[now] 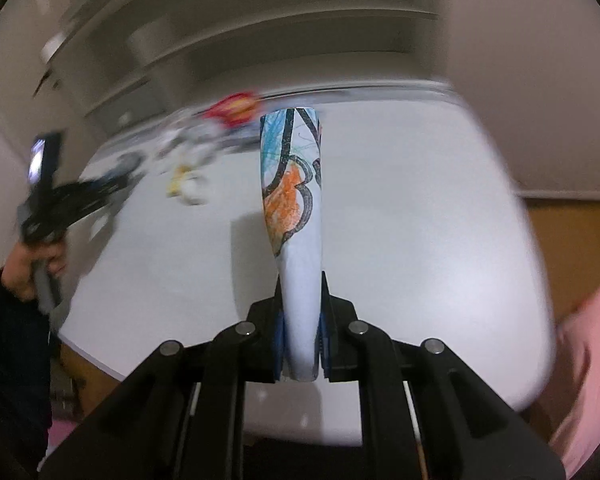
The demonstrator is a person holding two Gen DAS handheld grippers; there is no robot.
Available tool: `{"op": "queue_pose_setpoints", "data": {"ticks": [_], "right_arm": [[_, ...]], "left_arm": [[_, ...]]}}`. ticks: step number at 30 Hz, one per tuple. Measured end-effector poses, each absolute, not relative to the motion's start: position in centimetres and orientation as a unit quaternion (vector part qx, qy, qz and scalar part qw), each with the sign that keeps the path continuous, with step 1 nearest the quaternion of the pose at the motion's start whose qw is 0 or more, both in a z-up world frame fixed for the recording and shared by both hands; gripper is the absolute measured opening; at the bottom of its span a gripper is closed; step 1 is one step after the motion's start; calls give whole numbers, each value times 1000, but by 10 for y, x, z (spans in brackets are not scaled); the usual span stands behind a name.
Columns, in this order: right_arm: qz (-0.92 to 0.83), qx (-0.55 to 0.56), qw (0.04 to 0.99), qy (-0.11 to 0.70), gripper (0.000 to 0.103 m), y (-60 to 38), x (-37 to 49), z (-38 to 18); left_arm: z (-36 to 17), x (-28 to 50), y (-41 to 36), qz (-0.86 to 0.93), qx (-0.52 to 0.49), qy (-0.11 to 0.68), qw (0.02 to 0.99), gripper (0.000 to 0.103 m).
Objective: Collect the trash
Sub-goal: 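Grasp the grey sock with the left tool while the right tool grasps the rolled drawing paper, then carry sock and rolled paper over the bin and open both tools to drop them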
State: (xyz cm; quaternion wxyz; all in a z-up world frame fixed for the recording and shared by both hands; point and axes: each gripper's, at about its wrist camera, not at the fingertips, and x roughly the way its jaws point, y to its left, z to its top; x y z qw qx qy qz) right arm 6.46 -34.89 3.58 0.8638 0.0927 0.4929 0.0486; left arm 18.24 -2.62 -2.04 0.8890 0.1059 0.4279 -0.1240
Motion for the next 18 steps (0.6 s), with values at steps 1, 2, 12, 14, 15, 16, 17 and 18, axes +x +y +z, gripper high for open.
{"op": "queue_pose_setpoints", "data": {"ticks": [1,2,12,14,15,16,17,18], "right_arm": [[28,107,866,487,14,-372,50,36],[12,116,867,484,14,-389,40,35],[-202,193,821,499,14,-565,-110,-31],[-222,209,806,506,14,-585,-135,-48],[-229,216,801,509,14,-592,-143,-56],[-235,225,793,515,14,-602,-153,-67],[-239,230,788,519,14,-607,-158,-75],[-243,236,782,523,14,-612,-160,-83]], "left_arm": [[-16,173,-35,-130,107,422,891,21],[-11,163,-46,-139,108,415,893,21],[13,32,-254,-349,125,374,850,20],[8,6,-298,-393,129,377,829,20],[3,-9,-319,-412,133,379,818,21],[-2,-22,-341,-429,138,383,806,21],[-6,-33,-356,-439,143,384,799,21],[-12,-44,-374,-449,152,384,792,20]]}}
